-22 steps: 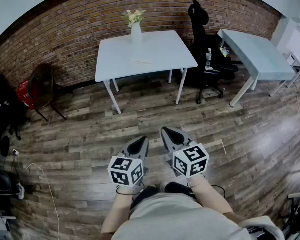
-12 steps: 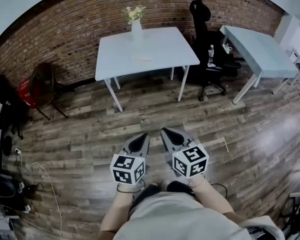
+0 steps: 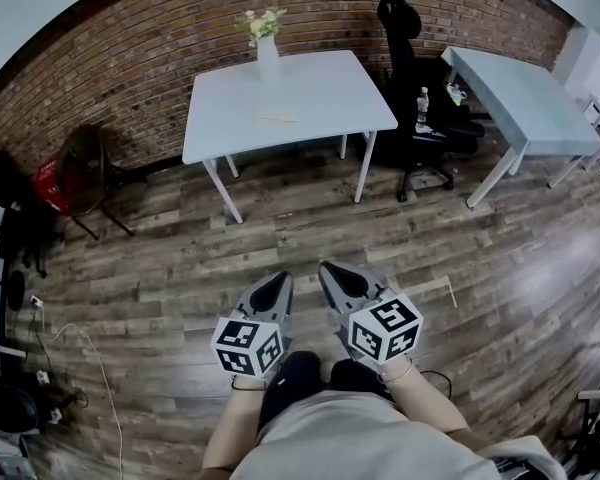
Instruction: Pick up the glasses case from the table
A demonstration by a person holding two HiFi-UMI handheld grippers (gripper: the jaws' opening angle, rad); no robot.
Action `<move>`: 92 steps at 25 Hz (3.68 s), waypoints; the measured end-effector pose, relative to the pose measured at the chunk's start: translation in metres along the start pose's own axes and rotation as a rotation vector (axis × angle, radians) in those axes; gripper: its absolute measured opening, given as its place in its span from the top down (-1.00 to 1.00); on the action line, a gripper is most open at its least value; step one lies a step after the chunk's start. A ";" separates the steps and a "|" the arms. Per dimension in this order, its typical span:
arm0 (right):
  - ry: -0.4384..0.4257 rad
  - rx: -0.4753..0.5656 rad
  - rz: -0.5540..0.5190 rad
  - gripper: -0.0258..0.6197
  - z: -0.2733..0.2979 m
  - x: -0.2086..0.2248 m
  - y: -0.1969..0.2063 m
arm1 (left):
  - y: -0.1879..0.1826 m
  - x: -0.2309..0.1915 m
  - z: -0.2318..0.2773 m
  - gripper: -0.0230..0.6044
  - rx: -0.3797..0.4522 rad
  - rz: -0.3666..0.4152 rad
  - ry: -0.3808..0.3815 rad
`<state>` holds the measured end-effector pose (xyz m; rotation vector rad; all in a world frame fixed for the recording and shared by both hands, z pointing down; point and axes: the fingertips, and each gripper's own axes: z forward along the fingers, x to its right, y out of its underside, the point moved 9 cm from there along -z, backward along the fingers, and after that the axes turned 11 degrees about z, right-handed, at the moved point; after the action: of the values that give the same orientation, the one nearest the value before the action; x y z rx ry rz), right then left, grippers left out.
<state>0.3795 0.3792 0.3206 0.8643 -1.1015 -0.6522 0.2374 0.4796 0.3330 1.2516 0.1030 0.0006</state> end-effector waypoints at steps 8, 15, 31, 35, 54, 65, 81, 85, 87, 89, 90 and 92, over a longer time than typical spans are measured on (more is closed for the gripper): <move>0.003 -0.019 0.060 0.93 0.026 0.027 -0.010 | 0.014 -0.022 0.031 0.89 -0.053 -0.046 -0.005; 0.035 0.040 0.010 0.93 0.103 0.049 -0.053 | -0.013 -0.106 0.093 0.89 -0.049 0.007 0.068; 0.180 0.056 -0.058 0.93 0.300 0.075 -0.129 | -0.099 -0.321 0.190 0.89 -0.042 0.077 0.259; 0.193 0.065 -0.005 0.93 0.325 0.087 -0.135 | -0.101 -0.339 0.212 0.89 -0.051 0.103 0.285; 0.185 -0.001 0.035 0.93 0.457 0.244 -0.213 | -0.141 -0.416 0.398 0.89 -0.145 0.156 0.233; 0.105 -0.104 0.078 0.93 0.514 0.315 -0.236 | -0.148 -0.442 0.483 0.89 -0.256 0.174 0.175; 0.193 -0.134 0.188 0.93 0.525 0.348 -0.223 | -0.135 -0.476 0.531 0.89 -0.421 0.329 0.288; 0.234 -0.120 0.213 0.93 0.526 0.350 -0.215 | -0.132 -0.485 0.543 0.88 -0.450 0.425 0.321; 0.249 -0.114 0.227 0.93 0.528 0.352 -0.210 | -0.128 -0.491 0.551 0.86 -0.475 0.464 0.341; 0.262 -0.113 0.238 0.93 0.530 0.356 -0.206 | -0.123 -0.493 0.561 0.46 -0.499 0.520 0.392; 0.270 -0.114 0.244 0.93 0.530 0.358 -0.203 | -0.120 -0.493 0.566 0.35 -0.510 0.564 0.423; 0.289 -0.114 0.259 0.93 0.529 0.363 -0.198 | -0.115 -0.491 0.575 0.25 -0.528 0.676 0.478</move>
<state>-0.0059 -0.1591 0.4322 0.6783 -0.8864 -0.3573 -0.2125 -0.1289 0.4403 0.6882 0.0801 0.8623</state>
